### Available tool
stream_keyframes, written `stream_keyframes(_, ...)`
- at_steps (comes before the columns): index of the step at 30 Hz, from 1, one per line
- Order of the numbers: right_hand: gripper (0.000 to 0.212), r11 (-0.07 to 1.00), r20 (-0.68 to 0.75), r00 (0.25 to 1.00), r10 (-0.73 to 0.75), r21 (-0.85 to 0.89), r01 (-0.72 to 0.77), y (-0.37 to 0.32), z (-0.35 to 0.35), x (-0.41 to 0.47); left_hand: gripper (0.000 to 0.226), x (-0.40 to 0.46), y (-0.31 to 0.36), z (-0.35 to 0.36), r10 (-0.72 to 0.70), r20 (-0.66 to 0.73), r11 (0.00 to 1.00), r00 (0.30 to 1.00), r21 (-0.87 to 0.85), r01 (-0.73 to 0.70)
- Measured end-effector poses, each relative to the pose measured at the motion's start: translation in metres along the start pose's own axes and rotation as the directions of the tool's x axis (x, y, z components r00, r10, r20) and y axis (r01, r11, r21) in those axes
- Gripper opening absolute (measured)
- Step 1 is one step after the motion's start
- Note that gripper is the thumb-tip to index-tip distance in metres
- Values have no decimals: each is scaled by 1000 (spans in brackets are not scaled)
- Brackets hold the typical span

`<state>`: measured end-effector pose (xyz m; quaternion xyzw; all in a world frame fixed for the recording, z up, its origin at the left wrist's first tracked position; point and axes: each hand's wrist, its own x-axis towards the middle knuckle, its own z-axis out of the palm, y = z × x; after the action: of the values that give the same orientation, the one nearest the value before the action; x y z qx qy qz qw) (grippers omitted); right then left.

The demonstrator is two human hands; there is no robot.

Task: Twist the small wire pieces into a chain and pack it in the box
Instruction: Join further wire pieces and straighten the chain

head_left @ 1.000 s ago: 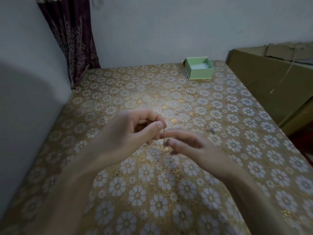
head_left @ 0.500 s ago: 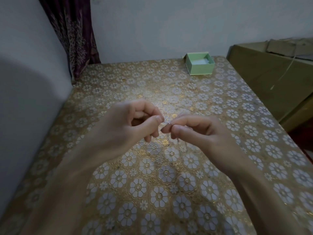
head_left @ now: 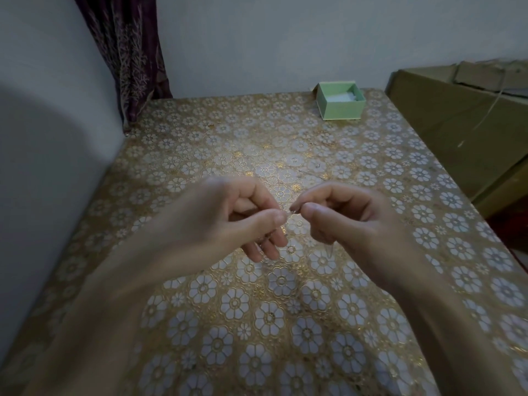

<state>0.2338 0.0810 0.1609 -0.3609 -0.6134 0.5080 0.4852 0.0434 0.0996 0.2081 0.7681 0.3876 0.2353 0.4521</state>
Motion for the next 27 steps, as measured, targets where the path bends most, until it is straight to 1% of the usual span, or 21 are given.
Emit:
stream_keyframes(5,13,996,-15,999,32,82,-30,1,3,-4,25,-4,-3,0,-32,-4,999,999,-37,31)
stream_keyframes(8,12,989,-8,999,45,142,-43,3,5,-7,25,-5,-7,5,-36,-39,998,999,-45,35)
stream_keyframes(12,11,992,10,997,74,99,-75,3,4,-11,24,-9,-12,16,-89,-105,989,990,-128,76)
stream_keyframes(17,8,994,-5,996,94,-49,-94,2,5,-19,23,-18,-16,31,-163,-141,962,977,-244,126)
stream_keyframes(21,11,995,13,996,94,-16,-94,9,8,-24,22,-23,-17,42,-180,-129,950,975,-280,138)
stream_keyframes(27,8,991,16,991,131,31,-131,18,12,-32,28,-28,-24,48,-173,-207,969,963,-209,129)
